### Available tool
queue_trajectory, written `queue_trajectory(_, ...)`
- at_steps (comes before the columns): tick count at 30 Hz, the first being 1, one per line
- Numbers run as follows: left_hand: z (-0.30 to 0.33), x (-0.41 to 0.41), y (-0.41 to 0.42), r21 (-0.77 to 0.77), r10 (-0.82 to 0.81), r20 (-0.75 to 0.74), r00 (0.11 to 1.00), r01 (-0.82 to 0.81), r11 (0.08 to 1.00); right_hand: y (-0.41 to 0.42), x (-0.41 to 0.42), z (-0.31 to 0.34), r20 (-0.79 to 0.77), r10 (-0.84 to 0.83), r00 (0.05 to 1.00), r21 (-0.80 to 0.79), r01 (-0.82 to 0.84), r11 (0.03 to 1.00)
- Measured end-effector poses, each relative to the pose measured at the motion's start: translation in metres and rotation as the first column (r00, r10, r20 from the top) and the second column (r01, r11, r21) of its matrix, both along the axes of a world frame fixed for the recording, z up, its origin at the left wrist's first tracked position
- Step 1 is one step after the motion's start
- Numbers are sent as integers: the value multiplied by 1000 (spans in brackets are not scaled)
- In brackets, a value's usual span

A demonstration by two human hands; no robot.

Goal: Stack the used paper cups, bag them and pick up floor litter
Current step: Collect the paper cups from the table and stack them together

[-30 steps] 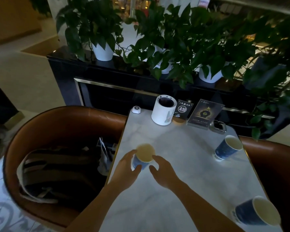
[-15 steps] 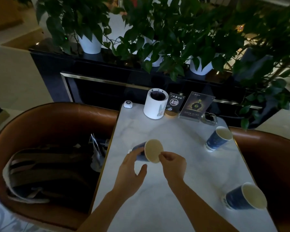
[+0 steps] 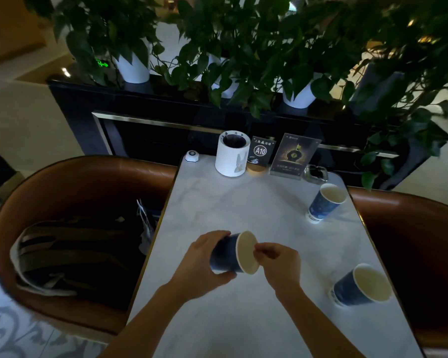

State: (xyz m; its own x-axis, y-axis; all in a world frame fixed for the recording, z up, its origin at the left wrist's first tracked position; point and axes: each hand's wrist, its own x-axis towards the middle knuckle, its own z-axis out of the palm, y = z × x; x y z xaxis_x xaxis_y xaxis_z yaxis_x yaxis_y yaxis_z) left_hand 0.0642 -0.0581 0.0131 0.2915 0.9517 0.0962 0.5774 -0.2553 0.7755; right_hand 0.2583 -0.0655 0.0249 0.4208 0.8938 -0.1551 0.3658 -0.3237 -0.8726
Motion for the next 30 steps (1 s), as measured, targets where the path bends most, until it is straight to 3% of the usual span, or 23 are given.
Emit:
queue_trajectory(7,19,36,-14,-153,-157,-133,979,136,979,-33,35,9,-158,57,986,-3,-59,998)
queue_trajectory(11,24,59,-21,-131,-210,-201,957,186,974,-44,59,12,-167,105,980,-11,-109,994)
queue_trajectory(19,23,96,-33,-130,-220,-125,968,204,970,-60,99,3,-243,147,959,-20,-156,988)
queue_trajectory(24,17,114,-34,-140,-196,-27,980,191,972,-71,121,-5,-308,-25,951,-43,12,999)
queue_trajectory(30,12,125,-36,-191,-176,33,984,179,965,-89,176,0,-90,-174,981,60,180,982)
